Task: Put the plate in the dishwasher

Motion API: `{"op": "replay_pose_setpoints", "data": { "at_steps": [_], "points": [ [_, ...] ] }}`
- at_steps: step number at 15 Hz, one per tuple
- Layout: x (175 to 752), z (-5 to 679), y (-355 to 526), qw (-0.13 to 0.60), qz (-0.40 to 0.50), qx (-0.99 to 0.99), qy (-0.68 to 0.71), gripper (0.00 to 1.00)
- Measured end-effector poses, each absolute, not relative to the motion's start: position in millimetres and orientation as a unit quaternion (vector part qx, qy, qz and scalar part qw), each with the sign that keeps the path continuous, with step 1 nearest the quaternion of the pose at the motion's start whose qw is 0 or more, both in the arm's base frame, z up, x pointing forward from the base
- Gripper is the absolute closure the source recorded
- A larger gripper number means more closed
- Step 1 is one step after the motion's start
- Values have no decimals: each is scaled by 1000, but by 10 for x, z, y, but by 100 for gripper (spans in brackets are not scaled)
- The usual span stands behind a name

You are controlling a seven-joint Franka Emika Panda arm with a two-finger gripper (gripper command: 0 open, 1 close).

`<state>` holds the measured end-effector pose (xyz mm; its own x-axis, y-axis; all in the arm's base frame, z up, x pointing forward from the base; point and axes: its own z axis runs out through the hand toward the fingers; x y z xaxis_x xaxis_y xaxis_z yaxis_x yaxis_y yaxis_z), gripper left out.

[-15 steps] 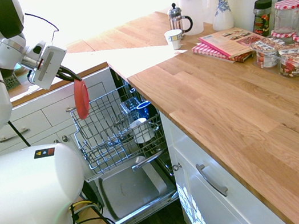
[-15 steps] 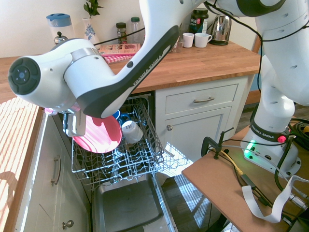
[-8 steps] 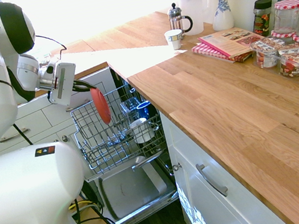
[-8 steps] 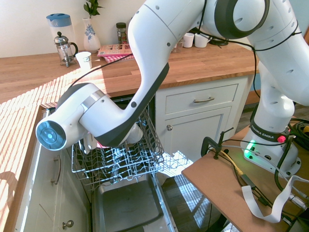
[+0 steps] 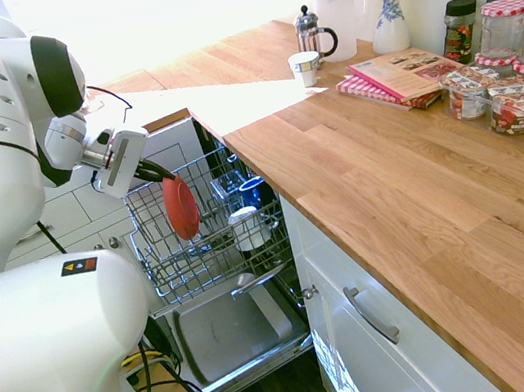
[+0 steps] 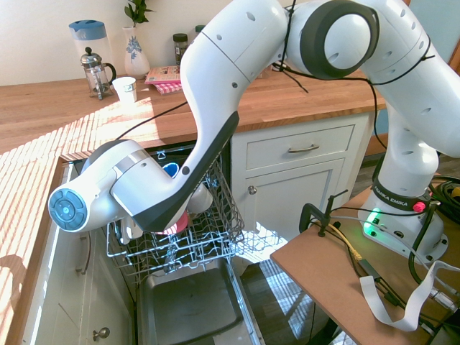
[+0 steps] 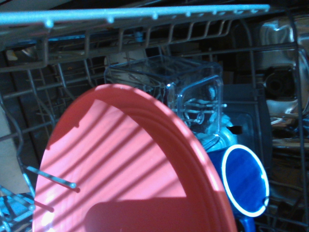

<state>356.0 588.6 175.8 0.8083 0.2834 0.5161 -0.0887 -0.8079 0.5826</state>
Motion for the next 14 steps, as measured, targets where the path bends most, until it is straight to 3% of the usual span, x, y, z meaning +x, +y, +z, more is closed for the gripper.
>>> {"op": "replay_pose_setpoints", "data": {
  "at_steps": [4, 8, 11, 14],
  "points": [
    [3671, 1610, 5826, 305, 241, 921, 35, 0],
    [3917, 1713, 5685, 282, 115, 953, 0, 0],
    [4367, 2296, 5389, 236, 34, 970, -45, 0],
    [5029, 3233, 4555, 172, -11, 979, -106, 0]
  ]
}}
